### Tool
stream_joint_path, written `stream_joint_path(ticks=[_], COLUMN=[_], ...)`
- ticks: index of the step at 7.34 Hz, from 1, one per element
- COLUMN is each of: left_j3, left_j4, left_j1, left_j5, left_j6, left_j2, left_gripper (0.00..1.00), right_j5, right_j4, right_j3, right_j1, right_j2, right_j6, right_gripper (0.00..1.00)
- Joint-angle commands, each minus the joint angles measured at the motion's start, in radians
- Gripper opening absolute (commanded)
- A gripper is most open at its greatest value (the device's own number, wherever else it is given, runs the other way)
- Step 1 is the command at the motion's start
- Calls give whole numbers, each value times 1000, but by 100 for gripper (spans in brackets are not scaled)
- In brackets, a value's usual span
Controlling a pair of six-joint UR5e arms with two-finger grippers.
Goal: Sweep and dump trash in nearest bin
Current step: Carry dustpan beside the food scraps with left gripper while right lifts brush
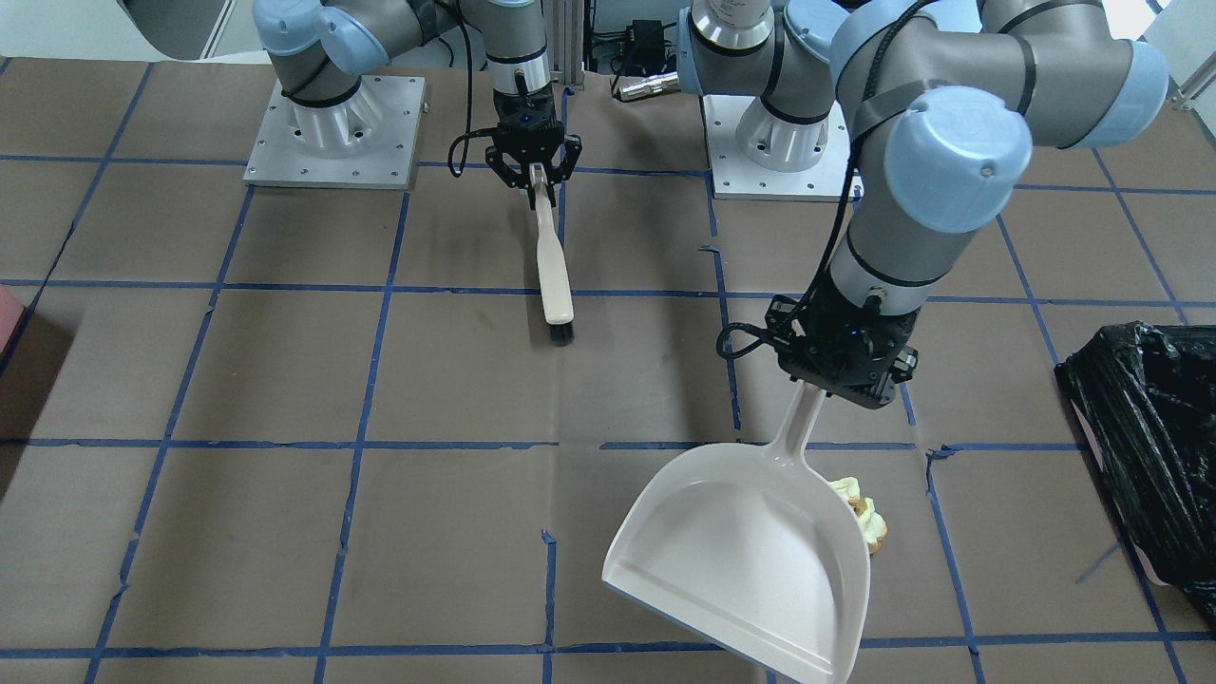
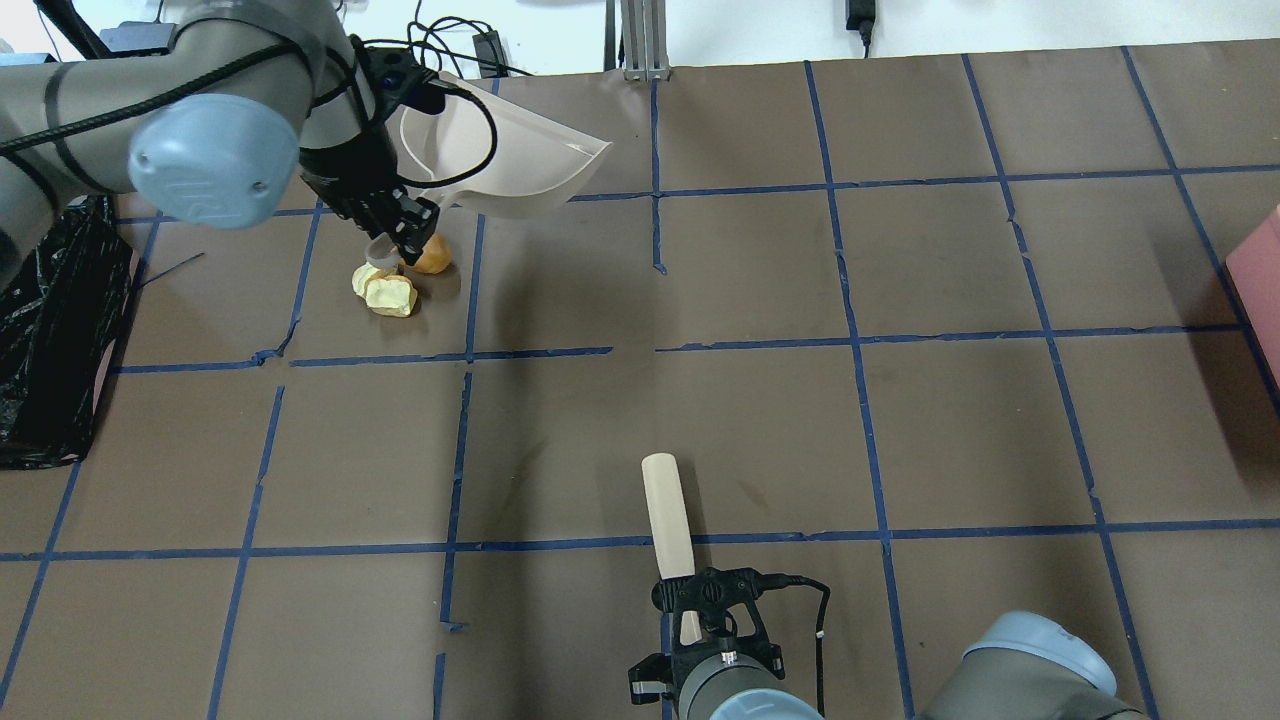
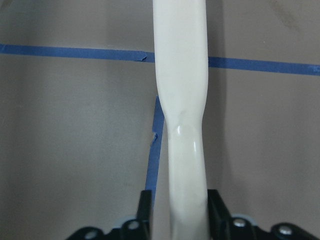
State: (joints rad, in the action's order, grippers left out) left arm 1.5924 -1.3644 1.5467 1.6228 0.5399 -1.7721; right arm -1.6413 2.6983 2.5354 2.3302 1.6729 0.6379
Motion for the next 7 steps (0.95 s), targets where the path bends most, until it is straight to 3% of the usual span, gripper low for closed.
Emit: stream_joint_path(ticks=[1,4,5,7], left_j3=[9,18,21,26], left_j4=[-33,-88,-116,-133], left_j1=[-75,-270,-325,-435], left_j5=[0,5,58,86], left_j6=[162,497,617,786], left_j2=[43,66,69,86], left_gripper=[2,1,1,0], right_j5=[1,-2,1,12], right_j4=[-8,-190,-252,-267], right_j3=[-26,-243,-314,-473], right_j1=[-2,-9,-26,-60], right_j2=[1,-2,-24,-216], right_j6=[-7,-10,-33,-38], right_gripper=[17,12,11,11])
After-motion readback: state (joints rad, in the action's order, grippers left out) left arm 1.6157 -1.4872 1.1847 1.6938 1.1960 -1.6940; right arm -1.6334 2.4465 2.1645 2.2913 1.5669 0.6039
